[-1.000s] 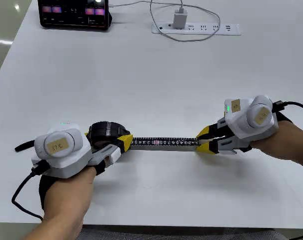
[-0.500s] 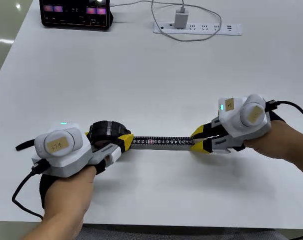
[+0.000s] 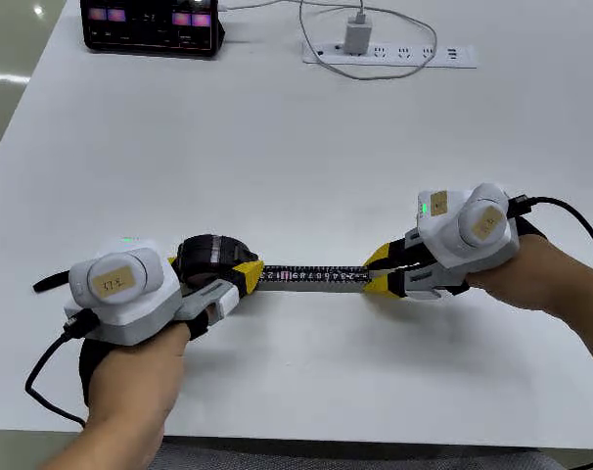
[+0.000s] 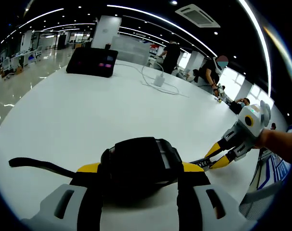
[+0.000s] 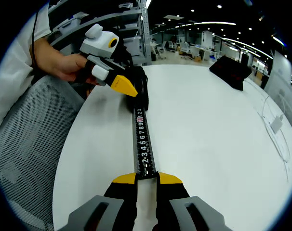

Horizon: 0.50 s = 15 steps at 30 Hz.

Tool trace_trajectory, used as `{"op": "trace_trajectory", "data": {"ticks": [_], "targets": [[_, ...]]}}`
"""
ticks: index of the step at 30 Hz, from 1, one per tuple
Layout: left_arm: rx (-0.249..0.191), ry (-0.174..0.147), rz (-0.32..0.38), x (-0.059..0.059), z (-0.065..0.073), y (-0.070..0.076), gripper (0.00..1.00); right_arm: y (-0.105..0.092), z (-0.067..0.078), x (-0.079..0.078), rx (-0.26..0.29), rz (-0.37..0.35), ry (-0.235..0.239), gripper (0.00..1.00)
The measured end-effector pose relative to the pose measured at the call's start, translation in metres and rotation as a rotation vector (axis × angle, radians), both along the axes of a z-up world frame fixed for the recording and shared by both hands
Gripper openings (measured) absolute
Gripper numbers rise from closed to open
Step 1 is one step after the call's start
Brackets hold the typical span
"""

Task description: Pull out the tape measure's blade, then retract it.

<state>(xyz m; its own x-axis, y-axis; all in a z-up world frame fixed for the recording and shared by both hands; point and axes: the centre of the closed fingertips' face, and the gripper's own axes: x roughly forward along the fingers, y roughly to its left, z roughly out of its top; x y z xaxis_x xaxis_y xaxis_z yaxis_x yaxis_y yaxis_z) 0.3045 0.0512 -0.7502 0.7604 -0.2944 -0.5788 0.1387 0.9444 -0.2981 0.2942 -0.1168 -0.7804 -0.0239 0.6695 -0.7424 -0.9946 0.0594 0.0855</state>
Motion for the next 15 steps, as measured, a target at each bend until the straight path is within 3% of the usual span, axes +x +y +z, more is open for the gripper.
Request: {"op": "trace_trajectory", "data": {"ticks": [15], "targets": [[-0.005, 0.003, -0.002, 0.0, -0.001, 0.001, 0.58, 0.019, 0.0, -0.002, 0.036, 0.003, 0.004, 0.11]]}}
